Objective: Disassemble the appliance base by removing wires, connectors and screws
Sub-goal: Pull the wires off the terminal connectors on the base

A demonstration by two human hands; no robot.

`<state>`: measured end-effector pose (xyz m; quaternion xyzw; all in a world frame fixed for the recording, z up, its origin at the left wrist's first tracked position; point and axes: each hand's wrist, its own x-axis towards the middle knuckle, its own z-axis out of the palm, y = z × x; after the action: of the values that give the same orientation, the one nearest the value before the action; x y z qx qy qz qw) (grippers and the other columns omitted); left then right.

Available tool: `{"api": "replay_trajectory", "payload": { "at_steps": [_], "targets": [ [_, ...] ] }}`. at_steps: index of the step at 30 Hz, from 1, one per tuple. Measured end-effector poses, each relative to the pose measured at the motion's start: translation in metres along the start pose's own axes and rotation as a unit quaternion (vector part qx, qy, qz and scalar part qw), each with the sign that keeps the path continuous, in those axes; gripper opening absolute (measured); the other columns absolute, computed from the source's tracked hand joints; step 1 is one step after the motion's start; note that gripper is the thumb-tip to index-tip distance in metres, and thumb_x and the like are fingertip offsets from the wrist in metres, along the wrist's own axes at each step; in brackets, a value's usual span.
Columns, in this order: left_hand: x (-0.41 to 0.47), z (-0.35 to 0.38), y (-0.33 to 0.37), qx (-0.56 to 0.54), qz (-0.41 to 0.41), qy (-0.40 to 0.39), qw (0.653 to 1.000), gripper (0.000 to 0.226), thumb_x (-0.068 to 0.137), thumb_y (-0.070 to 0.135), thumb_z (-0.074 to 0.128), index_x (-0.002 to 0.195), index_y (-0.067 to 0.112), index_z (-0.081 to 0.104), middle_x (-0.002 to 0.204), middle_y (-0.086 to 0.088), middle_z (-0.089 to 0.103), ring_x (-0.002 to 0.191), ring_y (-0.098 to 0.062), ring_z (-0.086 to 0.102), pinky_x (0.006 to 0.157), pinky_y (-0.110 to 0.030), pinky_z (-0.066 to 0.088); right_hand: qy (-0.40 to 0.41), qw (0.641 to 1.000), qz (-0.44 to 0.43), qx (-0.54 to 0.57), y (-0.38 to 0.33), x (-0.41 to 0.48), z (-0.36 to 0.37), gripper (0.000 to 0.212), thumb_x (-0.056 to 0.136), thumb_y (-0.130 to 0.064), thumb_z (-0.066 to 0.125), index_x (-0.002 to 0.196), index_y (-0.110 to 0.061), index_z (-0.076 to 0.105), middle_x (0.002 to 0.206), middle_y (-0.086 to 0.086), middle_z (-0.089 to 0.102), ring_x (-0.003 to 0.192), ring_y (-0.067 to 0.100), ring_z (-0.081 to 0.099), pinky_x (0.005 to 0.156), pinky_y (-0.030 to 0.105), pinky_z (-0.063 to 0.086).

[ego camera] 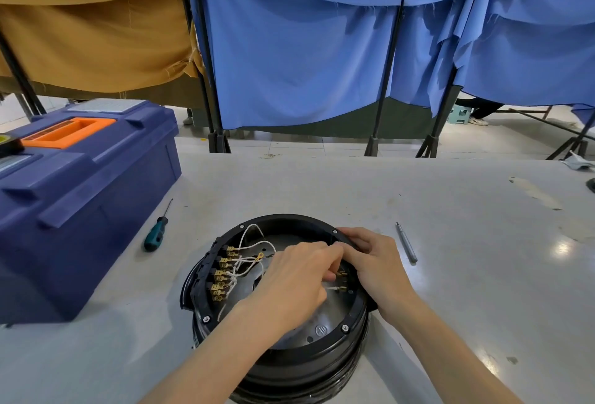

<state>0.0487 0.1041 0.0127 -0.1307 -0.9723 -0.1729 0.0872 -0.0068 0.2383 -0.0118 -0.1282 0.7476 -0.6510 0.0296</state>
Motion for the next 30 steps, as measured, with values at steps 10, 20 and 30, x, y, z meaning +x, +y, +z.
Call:
{"api": "replay_trajectory", "payload": {
  "at_steps": [10,20,30],
  "targets": [
    [0.0006,0.0037,0.0031,0.005,-0.012,0.01,1.0,0.028,0.078,0.004,0.048,0.08,0.025,0.029,0.085,0.007,0.047,0.096,-0.023,0.059,0.065,-0.034,0.028,-0.002,1.0,0.003,0.003,-0.001,-0.0014,0.0,0.03,0.084,0.0,0.062,0.09,-0.027,0.074,0.084,-0.003,0.077,0.082,0.015,0.073,0.082,0.038,0.058],
    [0.0006,0.0072,0.0012,0.003,0.0,0.02,1.0,0.033,0.076,0.003,0.047,0.076,0.028,0.024,0.079,0.01,0.042,0.092,-0.022,0.059,0.062,-0.033,0.024,0.0,1.0,0.003,0.008,-0.0014,-0.0017,-0.0007,0.031,0.085,0.001,0.062,0.089,-0.027,0.073,0.083,-0.003,0.077,0.081,0.014,0.073,0.081,0.036,0.058],
    [-0.0002,0.0037,0.0004,-0.006,-0.016,0.008,1.0,0.037,0.074,0.002,0.048,0.068,0.028,0.022,0.071,0.01,0.04,0.092,-0.02,0.061,0.061,-0.032,0.027,-0.002,1.0,0.003,0.011,0.0021,-0.0001,-0.0004,0.029,0.085,-0.001,0.063,0.092,-0.027,0.074,0.085,-0.005,0.077,0.082,0.01,0.073,0.078,0.029,0.057]
  ]
}}
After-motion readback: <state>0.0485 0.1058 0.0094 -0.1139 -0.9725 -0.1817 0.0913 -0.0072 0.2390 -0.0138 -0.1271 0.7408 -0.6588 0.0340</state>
